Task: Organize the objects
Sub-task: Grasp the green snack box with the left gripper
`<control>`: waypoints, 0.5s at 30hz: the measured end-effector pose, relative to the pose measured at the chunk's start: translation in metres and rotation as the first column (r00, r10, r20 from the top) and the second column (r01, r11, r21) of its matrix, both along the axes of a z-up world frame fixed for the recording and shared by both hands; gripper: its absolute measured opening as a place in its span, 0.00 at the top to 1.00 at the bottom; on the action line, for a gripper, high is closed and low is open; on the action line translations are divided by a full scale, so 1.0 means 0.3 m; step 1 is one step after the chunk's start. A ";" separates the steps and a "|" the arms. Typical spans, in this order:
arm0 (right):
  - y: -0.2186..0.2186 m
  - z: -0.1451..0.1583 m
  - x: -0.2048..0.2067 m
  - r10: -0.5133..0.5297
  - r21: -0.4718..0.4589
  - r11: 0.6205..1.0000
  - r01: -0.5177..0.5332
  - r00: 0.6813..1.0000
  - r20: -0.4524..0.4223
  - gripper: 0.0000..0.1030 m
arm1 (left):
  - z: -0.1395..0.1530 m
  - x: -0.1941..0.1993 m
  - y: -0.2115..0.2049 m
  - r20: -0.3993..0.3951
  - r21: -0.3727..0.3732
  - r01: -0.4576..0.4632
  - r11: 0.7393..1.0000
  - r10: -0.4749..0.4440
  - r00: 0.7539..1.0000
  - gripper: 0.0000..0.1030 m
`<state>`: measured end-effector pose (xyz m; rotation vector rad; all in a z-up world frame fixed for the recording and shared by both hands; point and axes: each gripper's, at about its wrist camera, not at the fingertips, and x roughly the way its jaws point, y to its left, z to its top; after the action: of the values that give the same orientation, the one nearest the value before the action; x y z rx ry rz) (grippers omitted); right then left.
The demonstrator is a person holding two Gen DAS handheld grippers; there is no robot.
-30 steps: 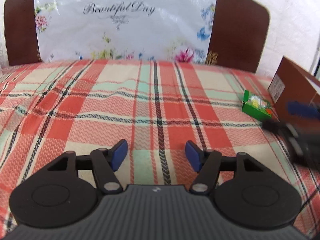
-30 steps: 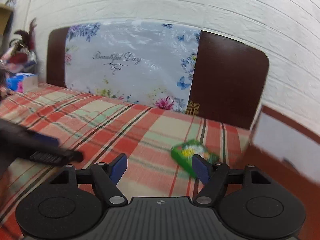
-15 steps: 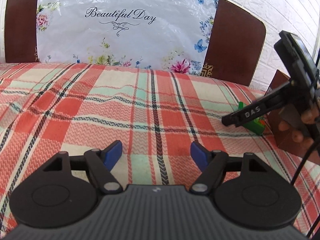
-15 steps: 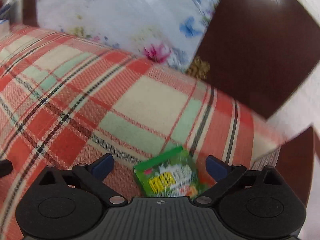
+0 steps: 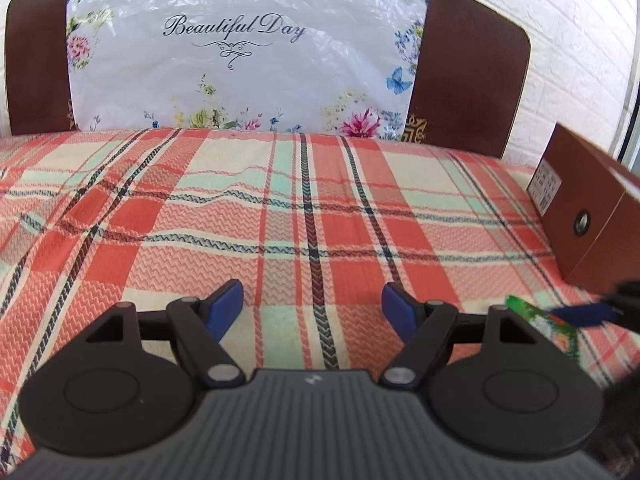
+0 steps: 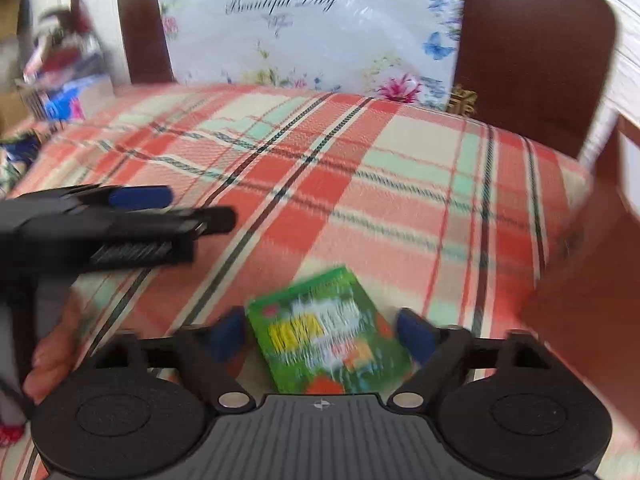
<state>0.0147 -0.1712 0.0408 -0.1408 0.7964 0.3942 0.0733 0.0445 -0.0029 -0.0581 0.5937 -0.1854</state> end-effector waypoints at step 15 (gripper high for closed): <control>-0.132 -0.054 -0.183 -0.054 0.052 0.998 0.046 0.987 0.153 0.09 | 0.094 -0.052 -0.086 -0.189 -0.096 0.066 0.993 -0.083 0.979 0.19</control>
<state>-0.0403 -0.2107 0.0247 -0.1042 0.6355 0.3503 0.0577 0.0188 0.0252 -0.1417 0.7812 -0.2813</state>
